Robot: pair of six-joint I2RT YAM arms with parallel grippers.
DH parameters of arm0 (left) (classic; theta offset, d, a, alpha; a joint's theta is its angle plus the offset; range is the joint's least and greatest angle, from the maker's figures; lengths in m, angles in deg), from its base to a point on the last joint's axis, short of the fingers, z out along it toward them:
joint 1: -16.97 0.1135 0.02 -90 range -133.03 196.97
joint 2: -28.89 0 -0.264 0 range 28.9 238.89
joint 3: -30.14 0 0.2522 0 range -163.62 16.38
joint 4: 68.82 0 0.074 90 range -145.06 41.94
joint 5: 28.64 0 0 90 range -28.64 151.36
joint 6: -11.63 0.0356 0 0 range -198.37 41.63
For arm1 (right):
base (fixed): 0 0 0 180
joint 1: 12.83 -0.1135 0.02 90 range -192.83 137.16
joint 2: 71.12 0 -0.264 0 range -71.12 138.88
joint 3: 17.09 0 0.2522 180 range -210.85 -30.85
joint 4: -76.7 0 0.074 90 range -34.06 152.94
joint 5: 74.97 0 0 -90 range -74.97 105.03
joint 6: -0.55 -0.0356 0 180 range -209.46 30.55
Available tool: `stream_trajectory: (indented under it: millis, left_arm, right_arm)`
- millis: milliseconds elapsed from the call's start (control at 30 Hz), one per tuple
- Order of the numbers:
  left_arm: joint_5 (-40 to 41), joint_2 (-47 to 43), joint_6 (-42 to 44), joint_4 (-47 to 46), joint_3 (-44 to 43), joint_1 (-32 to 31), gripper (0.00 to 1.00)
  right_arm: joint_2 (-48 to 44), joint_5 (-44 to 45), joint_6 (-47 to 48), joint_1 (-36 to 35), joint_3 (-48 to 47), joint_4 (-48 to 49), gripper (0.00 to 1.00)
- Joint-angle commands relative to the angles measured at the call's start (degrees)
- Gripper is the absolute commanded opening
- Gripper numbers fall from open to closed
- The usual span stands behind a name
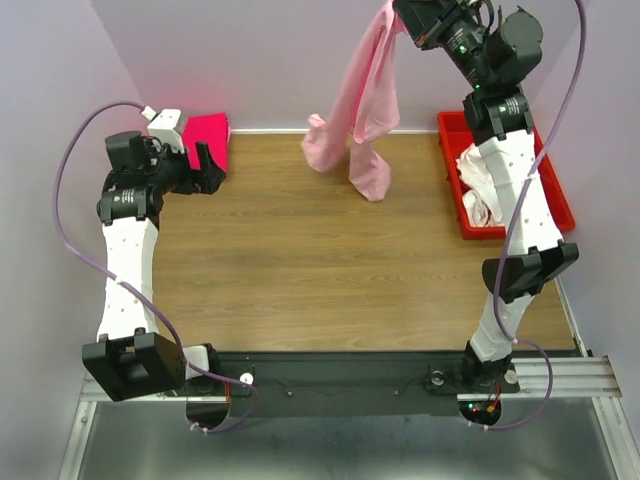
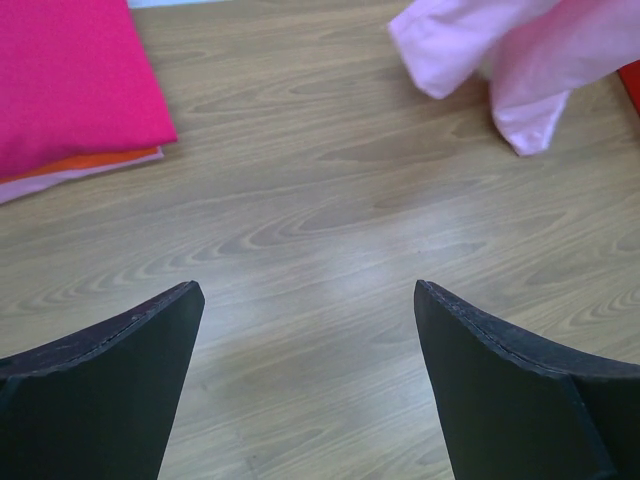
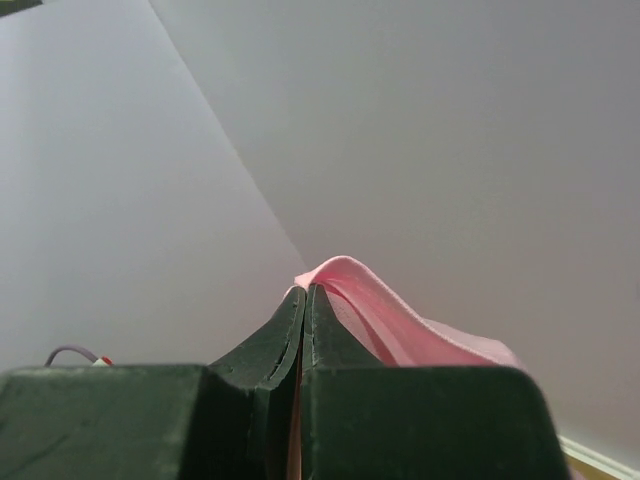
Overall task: Fold and stack the t-shirts
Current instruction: Move the tshirt to the center of the board
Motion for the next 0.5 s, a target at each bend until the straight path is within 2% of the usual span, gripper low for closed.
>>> stream_trajectory:
  millis: [0,100,133,200,233,300,367,400,467]
  left_arm:
    - [-4.62,-3.1,1.46,-0.73,-3.91,2.03,0.99]
    - [-5.41,-3.28,3.22,-0.29,-3.83,2.12,0.99]
    - [-5.58,-3.54,3.84,-0.29,-3.13,2.21,0.99]
    - [-6.11,-3.8,6.37,-0.03,-2.16,2.12,0.99]
    - [-6.37,-3.89,7.52,0.23,-0.85,2.12,0.99]
    - [-6.9,-4.15,9.28,0.41,0.65,2.12,0.99]
    - [-8.13,-3.89,15.67,2.16,3.2,1.69,0.99]
    - [-8.13,-3.8,15.71,2.17,4.16,1.68,0.99]
    - [-7.96,-3.28,21.57,4.01,6.88,0.54,0.99]
  right_arm:
    - [-7.49,2.47,-1.05,-0.57,1.7,4.62,0.01]
    - [-17.23,1.68,3.06,-0.66,18.47,4.45,0.01]
    - [-22.22,1.68,6.73,-0.66,28.7,3.49,0.01]
    - [-27.61,2.47,11.75,-0.66,38.6,0.86,0.01]
    - [-32.5,2.91,16.65,-0.48,49.52,0.58,0.01]
    - [-36.49,3.96,22.91,-0.57,60.12,-2.84,0.01]
    - [-41.66,6.34,30.36,-0.4,73.02,-8.0,0.01]
    - [-43.17,6.34,33.89,-0.4,76.4,-8.03,0.01]
    - [-45.11,5.37,43.54,-0.4,82.38,-13.99,0.14]
